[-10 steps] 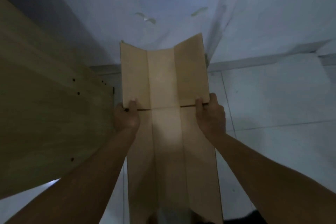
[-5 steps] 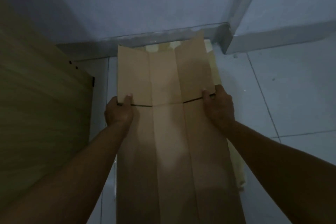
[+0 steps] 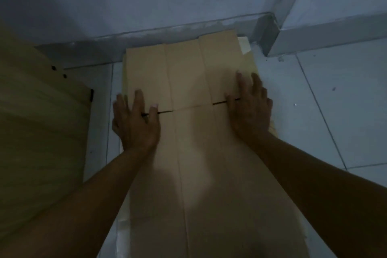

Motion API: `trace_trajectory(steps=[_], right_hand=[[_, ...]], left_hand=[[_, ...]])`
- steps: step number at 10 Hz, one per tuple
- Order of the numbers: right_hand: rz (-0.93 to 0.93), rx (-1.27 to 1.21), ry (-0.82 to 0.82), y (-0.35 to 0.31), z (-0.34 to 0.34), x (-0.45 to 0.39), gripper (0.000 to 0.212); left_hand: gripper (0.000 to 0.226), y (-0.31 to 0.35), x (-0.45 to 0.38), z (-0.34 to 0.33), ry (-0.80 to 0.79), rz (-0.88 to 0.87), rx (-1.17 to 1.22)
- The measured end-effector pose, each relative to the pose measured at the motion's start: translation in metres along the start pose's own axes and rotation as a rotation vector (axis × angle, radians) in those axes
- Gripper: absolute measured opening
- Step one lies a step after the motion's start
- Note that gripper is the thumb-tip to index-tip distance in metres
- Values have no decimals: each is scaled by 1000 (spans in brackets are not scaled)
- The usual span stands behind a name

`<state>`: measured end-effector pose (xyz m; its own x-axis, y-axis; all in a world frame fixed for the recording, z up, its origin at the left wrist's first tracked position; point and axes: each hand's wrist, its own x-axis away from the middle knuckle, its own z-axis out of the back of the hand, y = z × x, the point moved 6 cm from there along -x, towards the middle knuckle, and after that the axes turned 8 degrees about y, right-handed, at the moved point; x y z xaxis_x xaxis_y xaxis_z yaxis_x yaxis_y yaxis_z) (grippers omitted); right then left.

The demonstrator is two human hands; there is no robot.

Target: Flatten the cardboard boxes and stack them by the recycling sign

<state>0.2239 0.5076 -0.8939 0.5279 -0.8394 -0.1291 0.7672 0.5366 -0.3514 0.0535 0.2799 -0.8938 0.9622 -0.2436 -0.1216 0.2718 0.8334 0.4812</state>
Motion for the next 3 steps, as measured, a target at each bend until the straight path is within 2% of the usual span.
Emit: trace_trajectory(steps=[1, 3], right_hand=[[71, 6, -94, -1, -25, 5, 60], [73, 16, -94, -7, -13, 6, 62]], left_hand=[[60, -5, 3, -21, -122, -147, -135], [59, 6, 3, -13, -150, -172, -177]])
